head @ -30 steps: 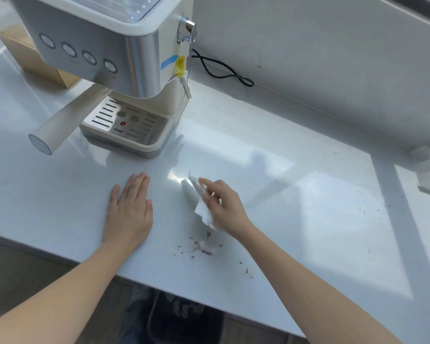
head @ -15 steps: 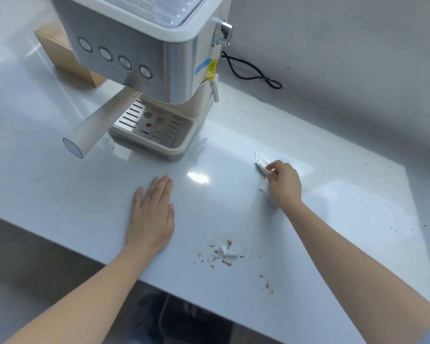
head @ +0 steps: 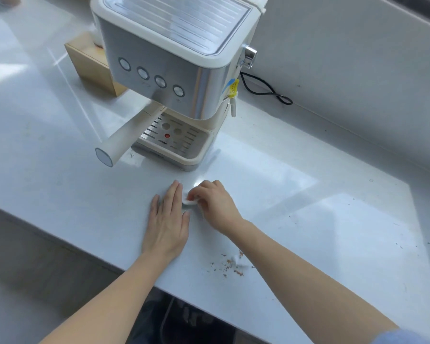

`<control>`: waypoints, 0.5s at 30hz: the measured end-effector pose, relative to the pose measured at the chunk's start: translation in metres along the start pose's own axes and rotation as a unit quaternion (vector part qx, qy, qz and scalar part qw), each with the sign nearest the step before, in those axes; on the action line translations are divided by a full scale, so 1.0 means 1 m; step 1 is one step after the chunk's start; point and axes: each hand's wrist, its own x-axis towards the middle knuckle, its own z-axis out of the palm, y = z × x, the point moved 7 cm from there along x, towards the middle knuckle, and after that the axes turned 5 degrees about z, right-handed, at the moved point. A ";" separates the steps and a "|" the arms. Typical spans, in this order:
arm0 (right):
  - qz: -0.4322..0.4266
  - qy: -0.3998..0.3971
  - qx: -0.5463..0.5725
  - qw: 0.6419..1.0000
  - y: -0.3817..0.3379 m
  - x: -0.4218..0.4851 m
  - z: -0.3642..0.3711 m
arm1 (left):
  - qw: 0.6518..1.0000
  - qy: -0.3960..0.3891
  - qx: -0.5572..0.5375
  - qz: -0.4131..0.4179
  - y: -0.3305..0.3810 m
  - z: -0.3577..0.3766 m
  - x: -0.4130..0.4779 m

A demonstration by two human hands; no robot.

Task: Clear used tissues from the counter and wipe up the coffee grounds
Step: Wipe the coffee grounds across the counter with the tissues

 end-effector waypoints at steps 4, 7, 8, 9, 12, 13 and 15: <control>-0.027 -0.035 0.014 0.999 -0.015 -0.030 0.013 | 0.995 0.027 -0.095 0.006 0.001 -0.009 -0.003; -0.039 -0.034 0.022 0.998 -0.022 -0.048 0.017 | 0.989 0.046 -0.139 0.017 0.005 -0.019 -0.013; -0.036 -0.033 0.025 0.999 -0.022 -0.053 0.018 | 0.988 0.047 -0.146 0.023 0.009 -0.021 -0.018; -0.031 -0.030 0.027 0.999 -0.022 -0.056 0.019 | 0.986 0.044 -0.156 0.031 0.013 -0.022 -0.022; -0.030 -0.013 0.020 0.999 -0.022 -0.057 0.019 | 0.979 0.020 -0.199 0.027 0.026 -0.022 -0.026; -0.028 -0.006 0.018 0.999 -0.021 -0.057 0.018 | 0.978 0.015 -0.207 0.010 0.027 -0.022 -0.024; 0.005 -0.011 0.041 0.999 -0.017 -0.056 0.017 | 0.978 0.009 -0.206 -0.028 0.027 -0.021 -0.023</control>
